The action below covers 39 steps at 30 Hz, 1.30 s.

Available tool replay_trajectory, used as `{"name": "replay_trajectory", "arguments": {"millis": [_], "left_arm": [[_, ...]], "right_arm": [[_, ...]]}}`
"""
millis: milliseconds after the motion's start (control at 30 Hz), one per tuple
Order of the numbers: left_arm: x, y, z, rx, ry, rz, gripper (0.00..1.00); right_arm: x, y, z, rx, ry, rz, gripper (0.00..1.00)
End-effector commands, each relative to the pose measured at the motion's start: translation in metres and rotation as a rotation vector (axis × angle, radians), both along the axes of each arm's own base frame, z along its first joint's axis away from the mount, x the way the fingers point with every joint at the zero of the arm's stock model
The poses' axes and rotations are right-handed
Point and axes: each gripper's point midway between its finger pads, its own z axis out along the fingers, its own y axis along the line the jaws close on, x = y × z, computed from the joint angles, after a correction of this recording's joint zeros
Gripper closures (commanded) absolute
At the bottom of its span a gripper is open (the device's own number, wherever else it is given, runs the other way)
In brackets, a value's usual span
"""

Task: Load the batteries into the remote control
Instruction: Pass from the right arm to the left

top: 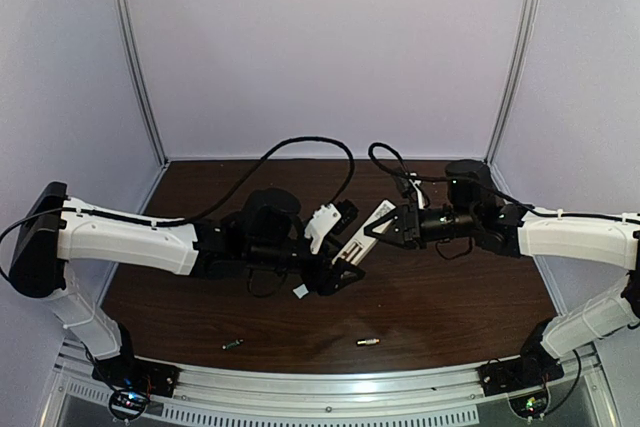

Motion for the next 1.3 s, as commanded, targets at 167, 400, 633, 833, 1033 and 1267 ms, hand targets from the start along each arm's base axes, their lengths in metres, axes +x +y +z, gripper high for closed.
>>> {"name": "replay_trajectory", "arguments": {"millis": [167, 400, 633, 833, 1033, 1267], "left_arm": [[-0.031, -0.024, 0.017, -0.076, 0.01, -0.144, 0.42], [-0.034, -0.028, 0.013, -0.075, 0.036, -0.163, 0.49], [-0.018, -0.031, 0.01, -0.07, 0.077, -0.056, 0.61], [-0.001, -0.026, 0.007, -0.05, 0.082, 0.057, 0.71], [0.002, -0.025, 0.005, -0.031, 0.08, 0.071, 0.79], [0.004, -0.027, 0.015, -0.077, 0.11, 0.102, 0.8]], "right_arm": [[0.012, 0.005, 0.019, 0.029, -0.061, -0.036, 0.94], [0.013, 0.004, 0.022, 0.036, -0.071, -0.041, 0.87], [0.015, 0.003, 0.025, 0.06, -0.069, -0.06, 0.86], [0.019, 0.0, 0.026, 0.062, -0.074, -0.094, 0.84], [0.021, 0.0, 0.022, 0.049, -0.063, -0.104, 0.63], [0.023, -0.002, 0.024, 0.057, -0.065, -0.124, 0.74]]}}
